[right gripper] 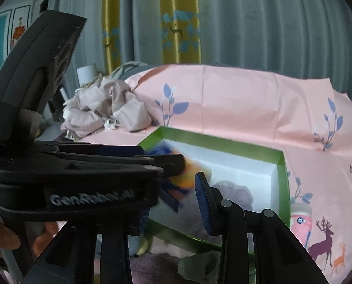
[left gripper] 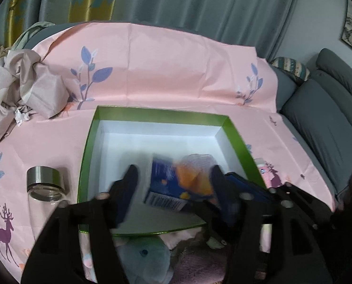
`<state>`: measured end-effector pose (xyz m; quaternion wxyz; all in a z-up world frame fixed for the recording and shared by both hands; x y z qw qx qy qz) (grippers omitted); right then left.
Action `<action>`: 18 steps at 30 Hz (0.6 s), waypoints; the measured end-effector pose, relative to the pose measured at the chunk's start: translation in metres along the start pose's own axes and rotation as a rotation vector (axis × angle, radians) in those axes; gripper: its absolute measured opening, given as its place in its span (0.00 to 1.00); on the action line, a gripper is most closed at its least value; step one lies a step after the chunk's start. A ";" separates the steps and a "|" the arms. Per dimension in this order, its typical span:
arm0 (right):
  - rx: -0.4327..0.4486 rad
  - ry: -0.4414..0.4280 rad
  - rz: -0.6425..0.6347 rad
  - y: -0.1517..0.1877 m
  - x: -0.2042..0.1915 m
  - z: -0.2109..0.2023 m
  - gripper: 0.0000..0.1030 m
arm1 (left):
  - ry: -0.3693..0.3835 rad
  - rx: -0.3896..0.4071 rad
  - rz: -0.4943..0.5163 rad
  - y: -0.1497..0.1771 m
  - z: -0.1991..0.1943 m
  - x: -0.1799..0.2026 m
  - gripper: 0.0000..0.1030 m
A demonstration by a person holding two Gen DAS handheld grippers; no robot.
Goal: Organize soft objects
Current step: 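Lift the tissue pack and carry it over the green box, then release the tissue pack into the box and withdraw the right gripper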
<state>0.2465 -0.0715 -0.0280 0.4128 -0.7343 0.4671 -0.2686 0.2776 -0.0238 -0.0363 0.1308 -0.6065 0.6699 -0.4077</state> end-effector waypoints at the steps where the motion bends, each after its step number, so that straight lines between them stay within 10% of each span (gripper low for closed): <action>1: 0.000 0.008 -0.002 0.001 0.001 -0.001 0.37 | -0.023 0.008 0.011 0.001 -0.002 -0.001 0.84; 5: -0.002 0.031 0.004 0.004 0.004 -0.012 0.54 | -0.093 0.035 0.049 0.003 -0.016 -0.003 0.94; 18: 0.048 0.011 0.035 0.017 -0.006 -0.095 0.66 | -0.213 0.161 0.116 0.017 -0.092 0.013 0.99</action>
Point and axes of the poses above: each gripper's, at about its wrist camera, not at the fingertips, and z roughly the way its jaws point, x to its right, y to its underside, the point moved 9 cm from there along z, roughly the way its jaws point, and after that the axes turned 6 degrees about y, right-handed, at the moved point
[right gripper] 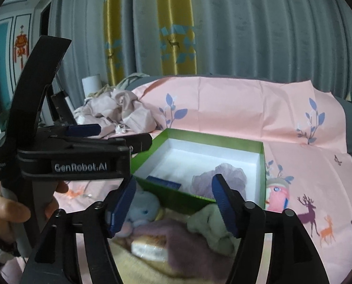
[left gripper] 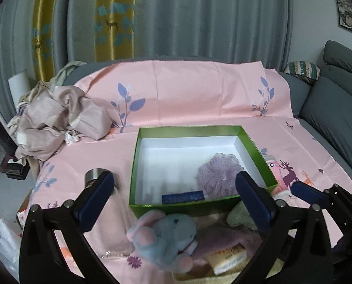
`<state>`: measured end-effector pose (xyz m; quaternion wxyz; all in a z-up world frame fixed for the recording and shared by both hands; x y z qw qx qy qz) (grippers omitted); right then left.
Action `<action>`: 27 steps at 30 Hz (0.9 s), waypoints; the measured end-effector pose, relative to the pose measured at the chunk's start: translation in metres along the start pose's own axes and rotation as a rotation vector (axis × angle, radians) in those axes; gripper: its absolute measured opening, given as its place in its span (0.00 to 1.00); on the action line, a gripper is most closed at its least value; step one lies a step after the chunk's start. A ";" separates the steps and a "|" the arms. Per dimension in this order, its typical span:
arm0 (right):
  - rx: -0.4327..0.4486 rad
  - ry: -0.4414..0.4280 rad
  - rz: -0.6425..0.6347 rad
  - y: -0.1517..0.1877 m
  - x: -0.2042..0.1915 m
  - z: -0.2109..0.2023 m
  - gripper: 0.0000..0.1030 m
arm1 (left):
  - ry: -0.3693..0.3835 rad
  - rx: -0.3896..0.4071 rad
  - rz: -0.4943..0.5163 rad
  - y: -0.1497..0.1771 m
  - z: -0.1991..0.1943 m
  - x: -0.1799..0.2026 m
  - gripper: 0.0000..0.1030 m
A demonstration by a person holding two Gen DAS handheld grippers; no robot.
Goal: Organize soft objects
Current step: 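Release the tissue pack into the box and withdraw the right gripper, then grasp the yellow-and-white knit towel edge with the right gripper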
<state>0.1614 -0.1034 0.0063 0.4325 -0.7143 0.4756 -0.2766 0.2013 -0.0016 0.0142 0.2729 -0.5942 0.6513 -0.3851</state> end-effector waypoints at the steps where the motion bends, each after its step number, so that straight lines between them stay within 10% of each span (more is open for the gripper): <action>1: -0.001 0.001 -0.002 0.001 -0.001 -0.004 0.66 | -0.009 0.007 0.006 0.000 -0.006 0.001 0.99; 15: -0.017 -0.006 0.046 0.028 0.000 -0.058 0.66 | -0.041 0.060 0.027 0.013 -0.070 0.022 0.99; 27: -0.115 0.029 0.061 0.075 0.017 -0.072 0.66 | 0.085 -0.123 -0.120 0.081 -0.061 0.015 0.99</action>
Point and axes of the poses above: each gripper's, at about its wrist camera, not at the fingertips, and z roughly the way its jaws point, x to its right, y to its underside, the point moved 9 cm from there along z, roughly the way its jaws point, and after that the axes turned 6 degrees about y, right-handed, at the moved point
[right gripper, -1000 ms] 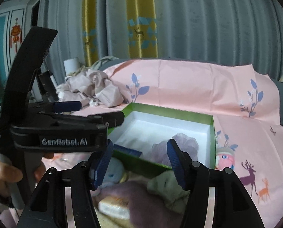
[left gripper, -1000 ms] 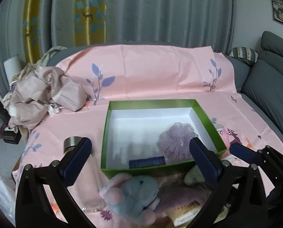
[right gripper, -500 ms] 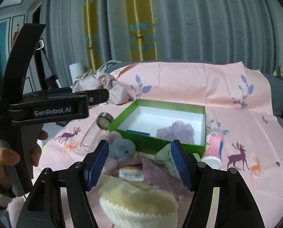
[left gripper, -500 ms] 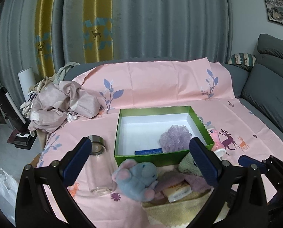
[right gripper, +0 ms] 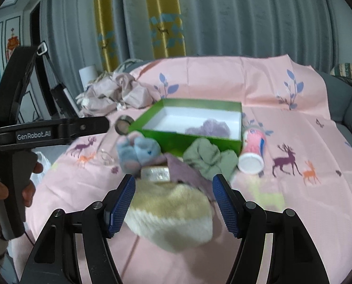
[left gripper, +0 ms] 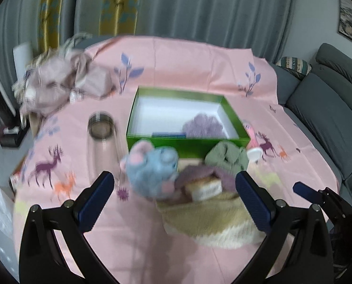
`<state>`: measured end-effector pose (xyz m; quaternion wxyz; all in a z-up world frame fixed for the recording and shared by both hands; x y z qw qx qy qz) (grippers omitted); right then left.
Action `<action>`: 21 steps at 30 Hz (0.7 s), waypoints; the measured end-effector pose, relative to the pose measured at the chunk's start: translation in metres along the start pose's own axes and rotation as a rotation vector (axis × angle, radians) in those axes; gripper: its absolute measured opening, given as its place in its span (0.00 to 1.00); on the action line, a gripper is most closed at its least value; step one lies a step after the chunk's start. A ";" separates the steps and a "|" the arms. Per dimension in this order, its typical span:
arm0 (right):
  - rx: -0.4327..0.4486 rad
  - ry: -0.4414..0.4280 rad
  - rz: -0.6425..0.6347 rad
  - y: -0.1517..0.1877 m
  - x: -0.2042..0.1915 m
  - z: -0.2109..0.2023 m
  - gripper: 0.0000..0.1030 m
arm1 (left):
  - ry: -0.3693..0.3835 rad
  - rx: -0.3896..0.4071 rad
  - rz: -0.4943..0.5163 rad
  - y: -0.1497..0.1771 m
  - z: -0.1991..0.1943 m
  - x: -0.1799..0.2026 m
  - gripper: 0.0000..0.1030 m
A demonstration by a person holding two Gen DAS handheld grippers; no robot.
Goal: Organize soft objects
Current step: 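Grasp the yellow-and-white knit towel edge with the right gripper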
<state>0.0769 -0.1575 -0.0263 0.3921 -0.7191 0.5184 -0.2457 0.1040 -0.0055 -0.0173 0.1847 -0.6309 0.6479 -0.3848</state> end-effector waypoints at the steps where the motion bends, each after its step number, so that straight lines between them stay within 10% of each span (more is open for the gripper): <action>1: -0.009 0.002 -0.001 0.004 0.001 0.001 0.66 | 0.018 -0.018 -0.022 0.007 0.003 -0.003 0.99; 8: -0.096 -0.008 -0.001 0.032 0.004 0.016 0.66 | 0.191 -0.158 -0.194 0.068 0.029 -0.011 0.99; 18: -0.209 -0.046 0.042 0.068 0.004 0.046 0.66 | 0.430 -0.220 -0.189 0.089 0.061 0.035 0.98; 21: -0.236 -0.080 0.049 0.073 -0.001 0.053 0.66 | 0.470 -0.255 -0.230 0.091 0.073 0.039 0.84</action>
Point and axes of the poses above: each gripper's, at about its wrist camera, not at the fingertips, and z roughly the way its jaws point, x to its right, y to its underside, the point moved 9 cm from there along z, roughly the way its jaws point, and after that the axes turned 6 degrees about y, right-handed, at the moved point
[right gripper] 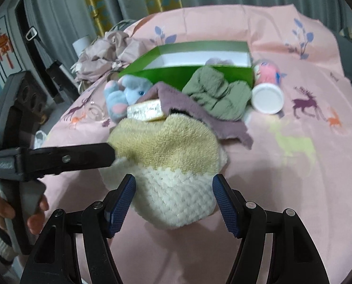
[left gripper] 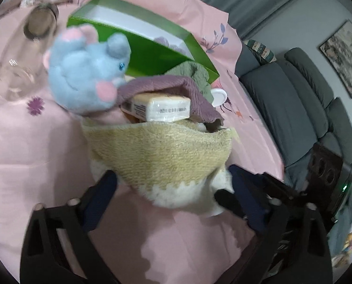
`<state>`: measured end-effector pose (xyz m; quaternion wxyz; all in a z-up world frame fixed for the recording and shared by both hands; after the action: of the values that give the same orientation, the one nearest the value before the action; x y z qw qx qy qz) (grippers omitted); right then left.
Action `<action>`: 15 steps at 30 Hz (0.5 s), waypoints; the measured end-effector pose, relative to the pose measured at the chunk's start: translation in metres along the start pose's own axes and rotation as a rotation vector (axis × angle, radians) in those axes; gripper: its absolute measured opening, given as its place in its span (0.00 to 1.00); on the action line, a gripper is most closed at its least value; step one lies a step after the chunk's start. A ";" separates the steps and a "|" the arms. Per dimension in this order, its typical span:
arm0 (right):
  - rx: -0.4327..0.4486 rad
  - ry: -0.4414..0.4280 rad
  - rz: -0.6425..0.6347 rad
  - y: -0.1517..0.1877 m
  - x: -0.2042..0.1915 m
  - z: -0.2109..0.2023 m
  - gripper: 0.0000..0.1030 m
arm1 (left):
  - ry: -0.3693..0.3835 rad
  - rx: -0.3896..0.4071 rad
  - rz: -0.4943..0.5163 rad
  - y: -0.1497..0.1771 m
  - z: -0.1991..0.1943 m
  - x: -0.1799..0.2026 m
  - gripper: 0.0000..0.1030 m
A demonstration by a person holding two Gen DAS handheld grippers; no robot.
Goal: Organize soft objects
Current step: 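Grasp the yellow-and-white knit towel edge with the right gripper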
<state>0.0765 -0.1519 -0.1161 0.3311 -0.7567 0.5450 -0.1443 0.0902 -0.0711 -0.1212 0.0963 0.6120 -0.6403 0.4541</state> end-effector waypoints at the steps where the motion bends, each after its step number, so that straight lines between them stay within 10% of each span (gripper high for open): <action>1: -0.008 -0.004 -0.002 0.001 -0.001 0.003 0.66 | 0.001 -0.003 -0.008 0.000 0.001 -0.002 0.76; 15: -0.020 -0.032 -0.044 0.006 -0.010 0.011 0.17 | -0.053 0.005 -0.032 0.008 -0.012 -0.012 0.24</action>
<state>0.0749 -0.1398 -0.1271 0.3288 -0.7739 0.5243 -0.1341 0.0803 -0.0555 -0.1262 0.0852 0.6341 -0.6317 0.4377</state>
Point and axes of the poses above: each gripper's, at about its wrist camera, not at the fingertips, and z roughly the way its jaws point, x to its right, y to its underside, the point moved 9 cm from there along z, roughly the way its jaws point, and after that the axes turned 6 degrees about y, right-handed, at the moved point
